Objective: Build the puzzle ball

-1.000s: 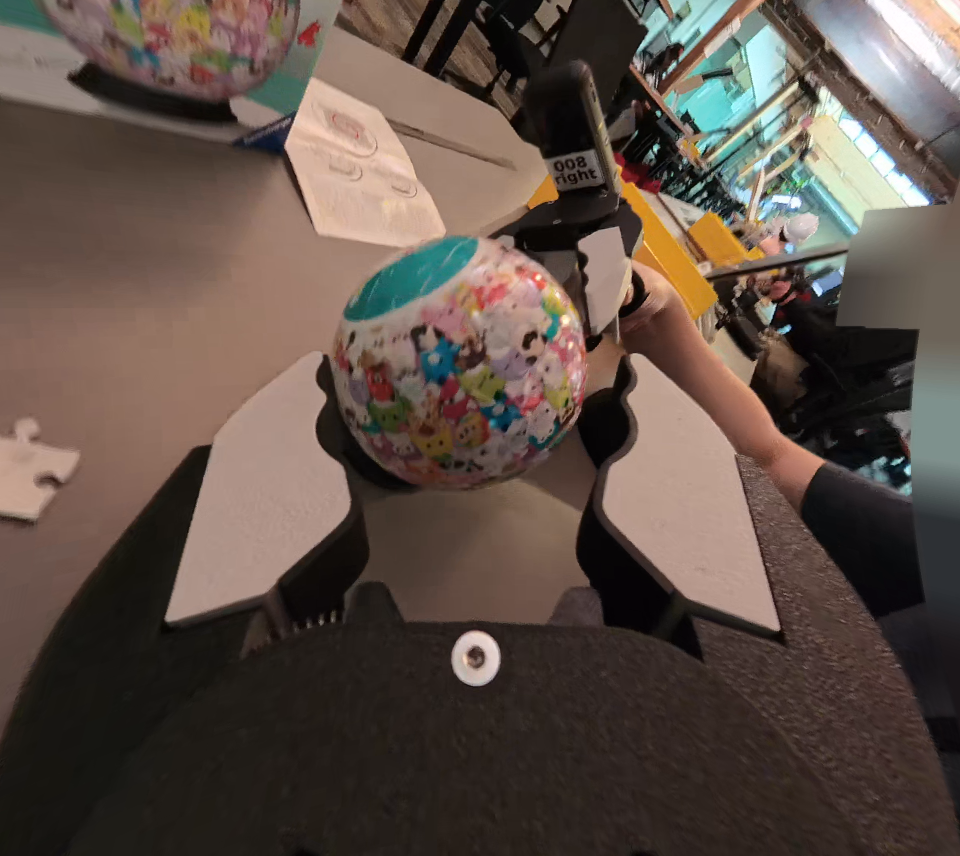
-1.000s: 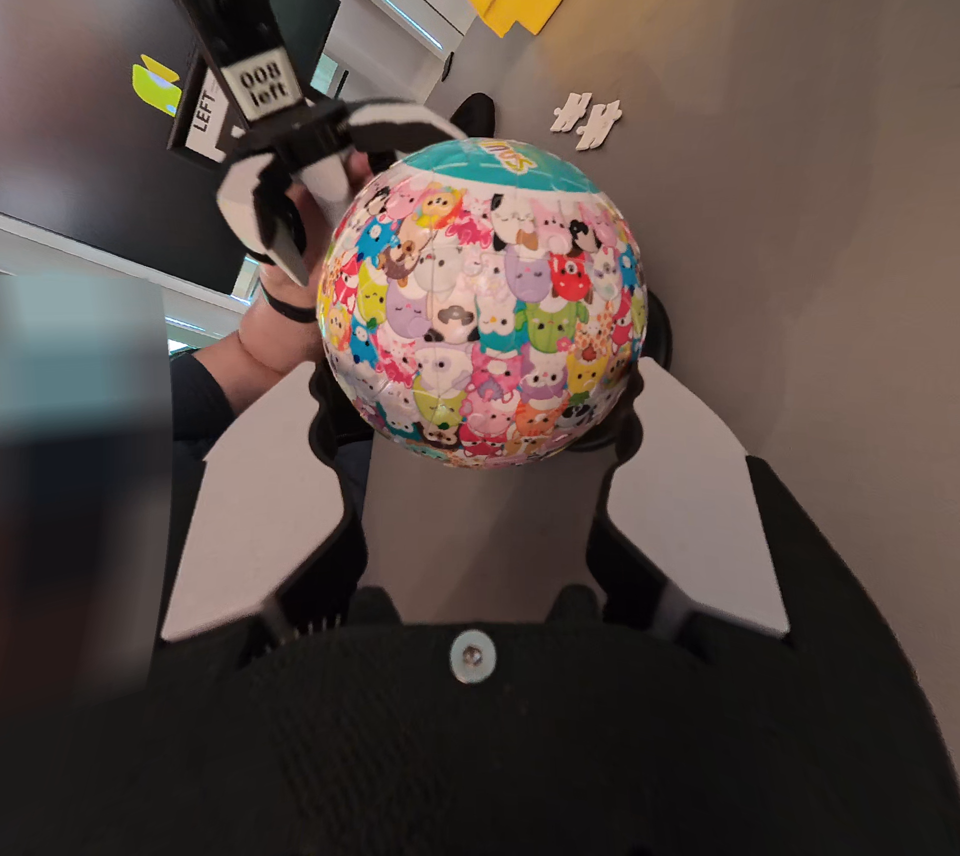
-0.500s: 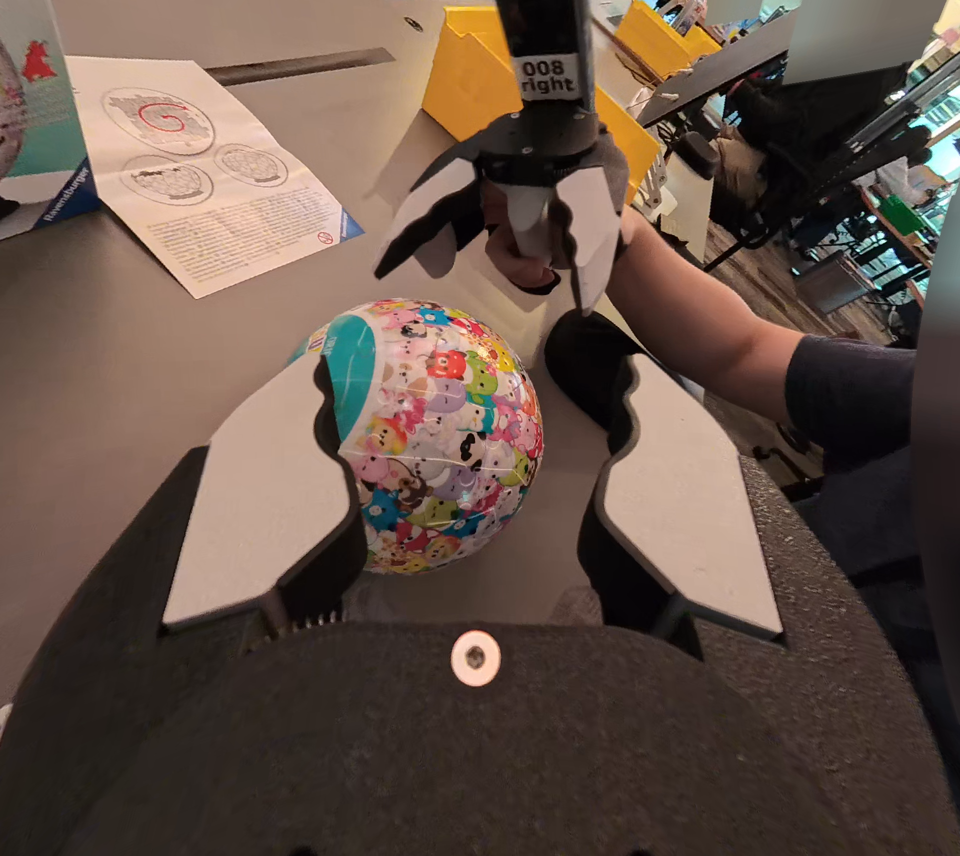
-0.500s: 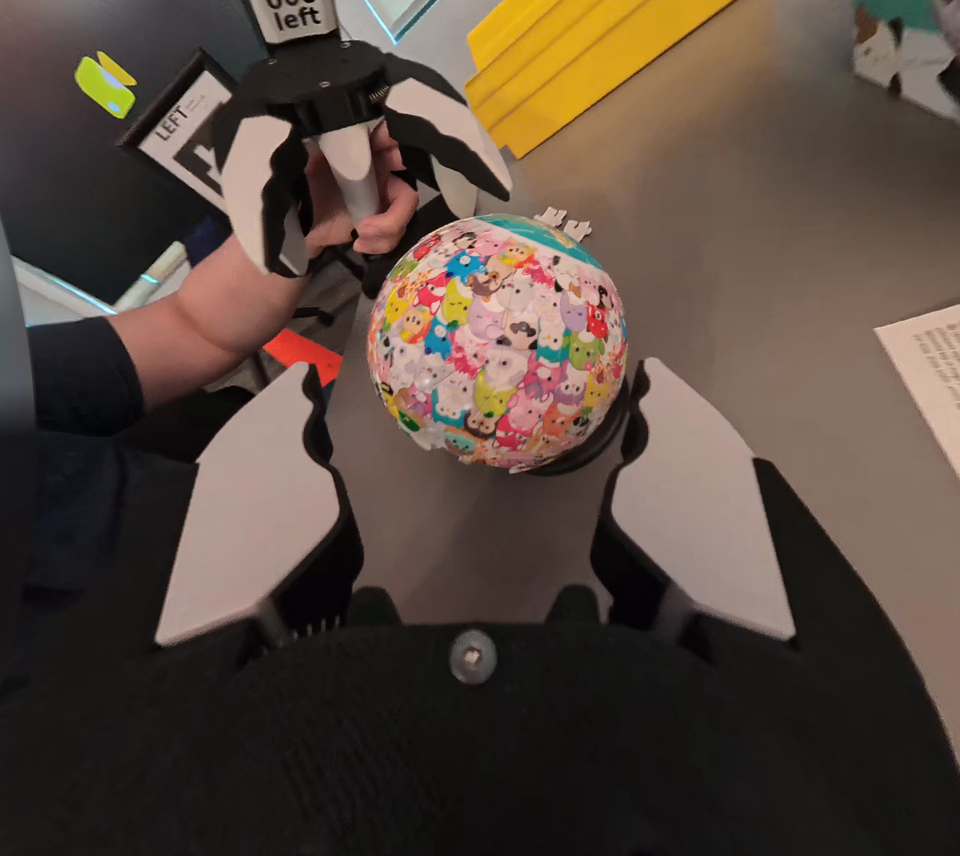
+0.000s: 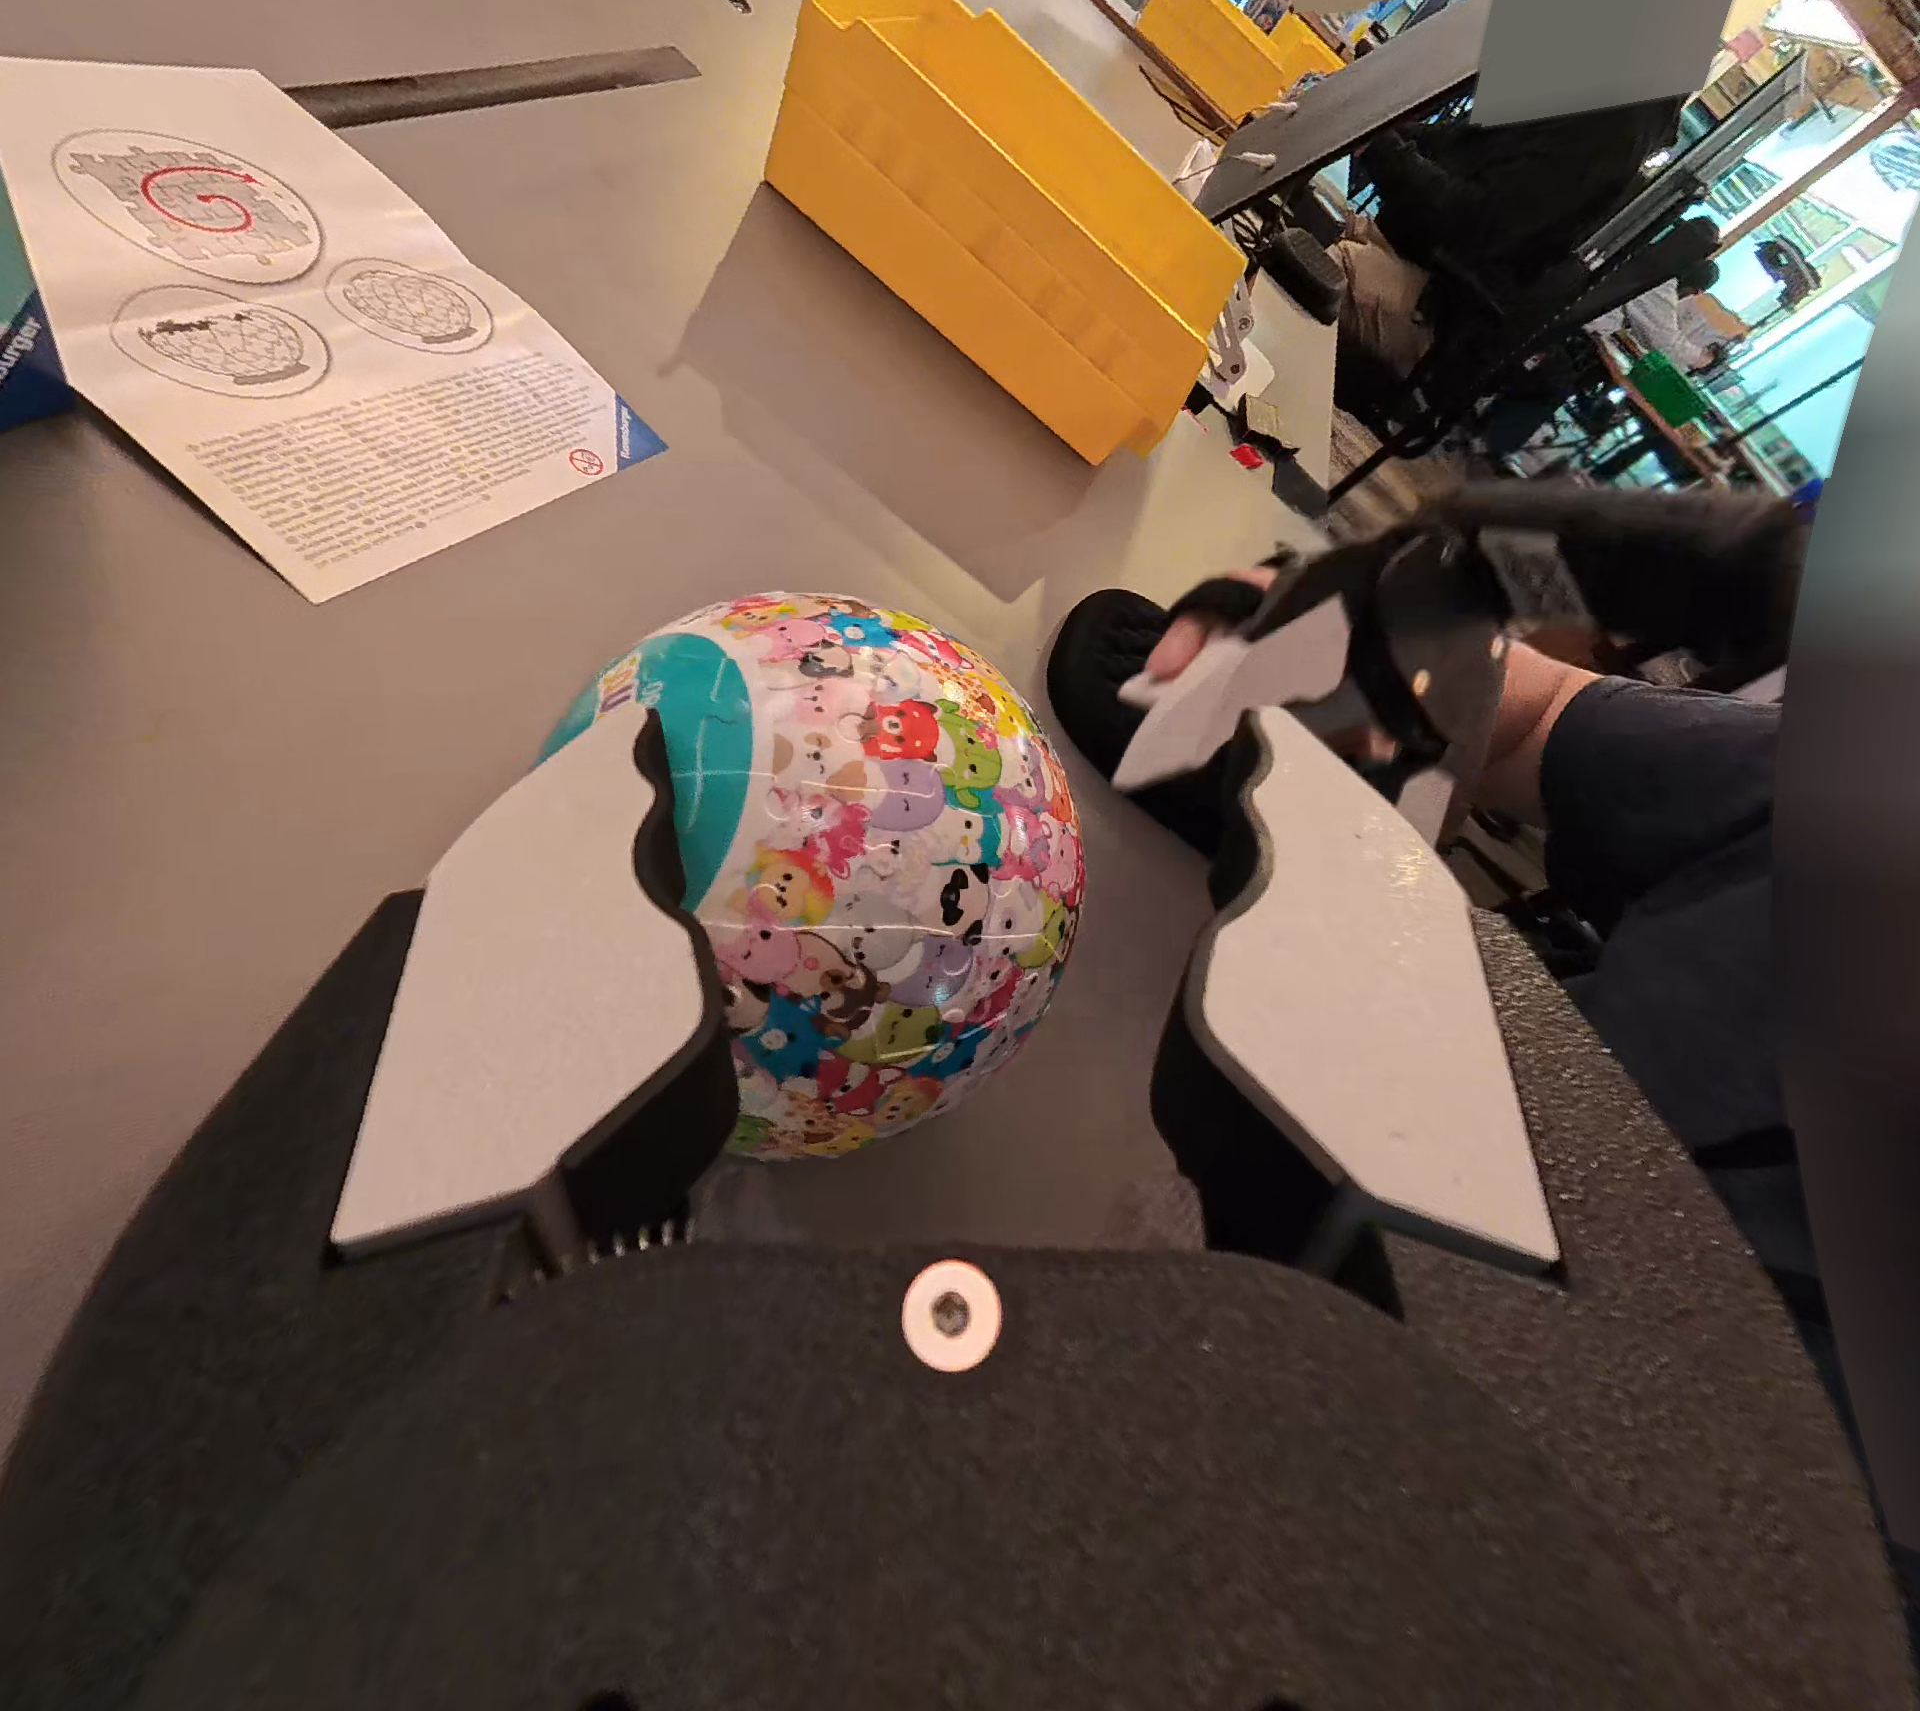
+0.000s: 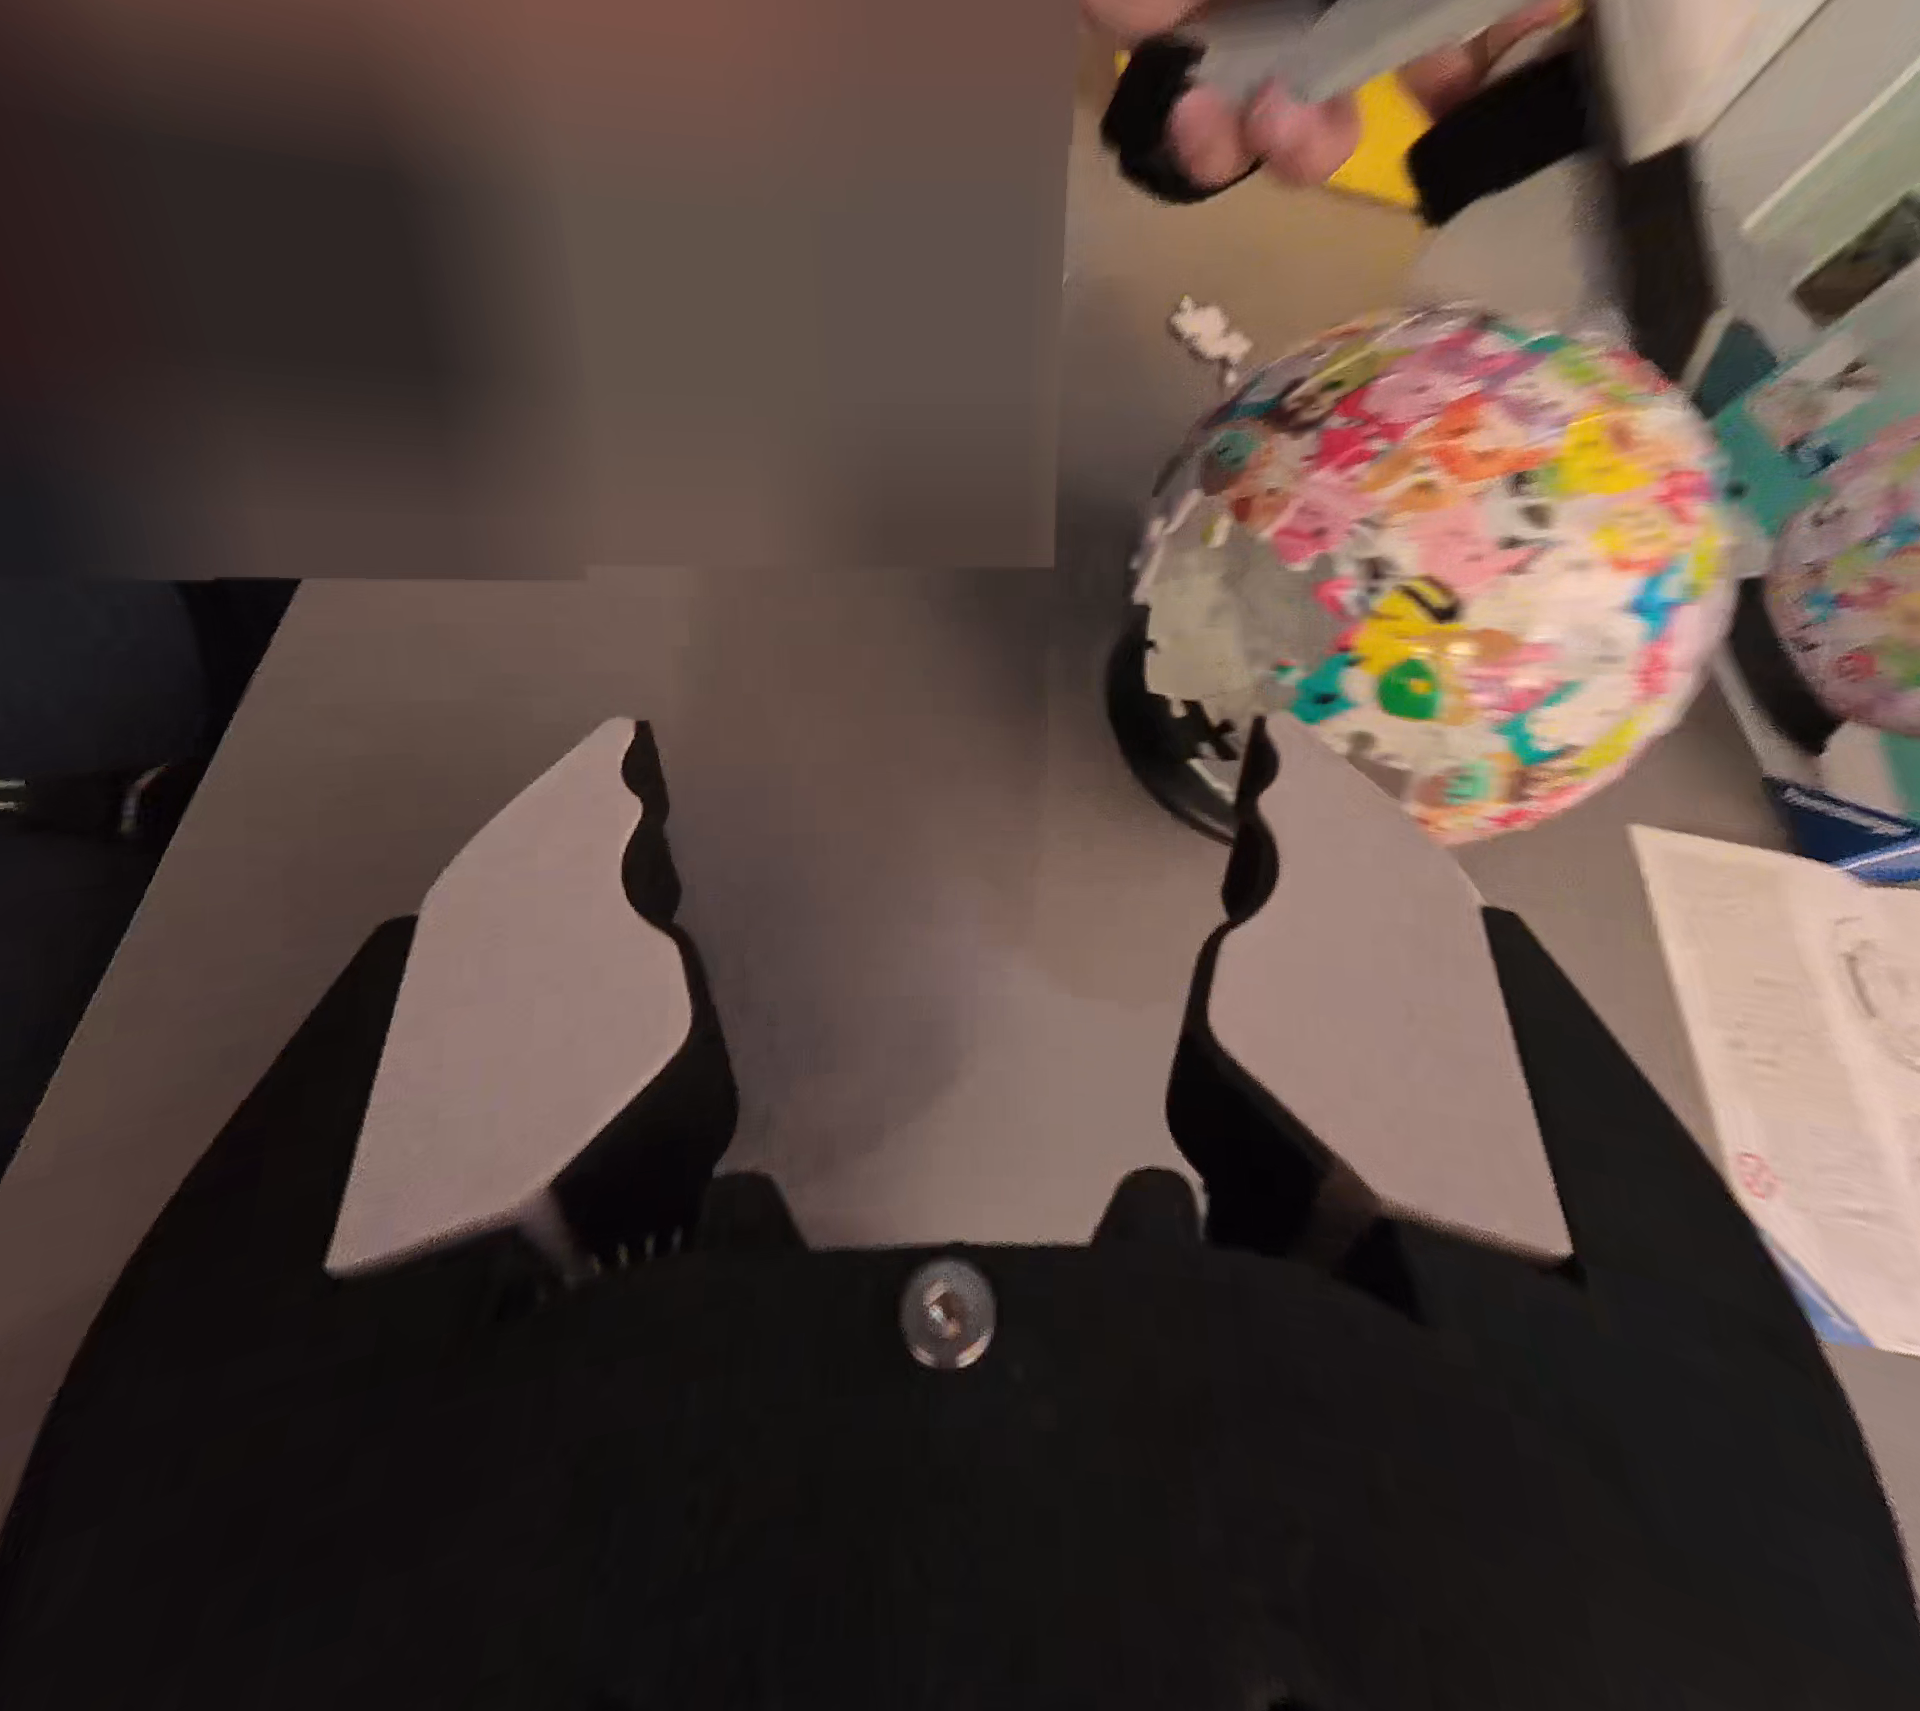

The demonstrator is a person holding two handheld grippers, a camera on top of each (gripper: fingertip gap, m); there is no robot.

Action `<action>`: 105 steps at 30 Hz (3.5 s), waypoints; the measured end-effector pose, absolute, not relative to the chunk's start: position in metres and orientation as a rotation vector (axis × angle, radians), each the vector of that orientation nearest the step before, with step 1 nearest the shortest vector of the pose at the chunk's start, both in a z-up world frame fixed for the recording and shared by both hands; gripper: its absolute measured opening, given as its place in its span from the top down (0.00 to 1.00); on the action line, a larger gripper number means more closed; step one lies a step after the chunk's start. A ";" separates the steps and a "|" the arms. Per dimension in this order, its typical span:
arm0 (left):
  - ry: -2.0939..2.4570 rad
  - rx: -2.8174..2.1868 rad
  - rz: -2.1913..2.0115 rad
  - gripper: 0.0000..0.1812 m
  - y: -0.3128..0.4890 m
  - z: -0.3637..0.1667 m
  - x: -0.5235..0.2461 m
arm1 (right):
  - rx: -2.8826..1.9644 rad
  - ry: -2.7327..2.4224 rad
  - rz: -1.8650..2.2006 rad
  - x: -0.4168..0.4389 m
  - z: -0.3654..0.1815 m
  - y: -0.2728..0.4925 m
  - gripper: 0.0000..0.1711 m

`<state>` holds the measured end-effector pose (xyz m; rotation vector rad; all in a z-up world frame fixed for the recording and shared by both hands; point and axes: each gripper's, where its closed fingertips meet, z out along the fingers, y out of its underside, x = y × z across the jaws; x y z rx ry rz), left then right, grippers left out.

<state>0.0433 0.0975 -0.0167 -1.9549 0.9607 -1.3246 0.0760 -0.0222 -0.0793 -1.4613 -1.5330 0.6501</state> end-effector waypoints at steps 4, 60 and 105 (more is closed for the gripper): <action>0.957 -1.943 -1.361 0.45 0.100 -0.015 0.044 | -1.535 -1.459 0.517 0.050 -0.100 -0.016 0.36; 0.711 -1.906 -1.325 0.38 0.070 -0.085 0.012 | -1.790 -1.091 1.646 0.066 -0.073 0.103 0.35; 0.687 -1.936 -1.238 0.36 0.079 -0.078 0.017 | -2.061 -1.039 1.564 0.058 -0.082 0.093 0.36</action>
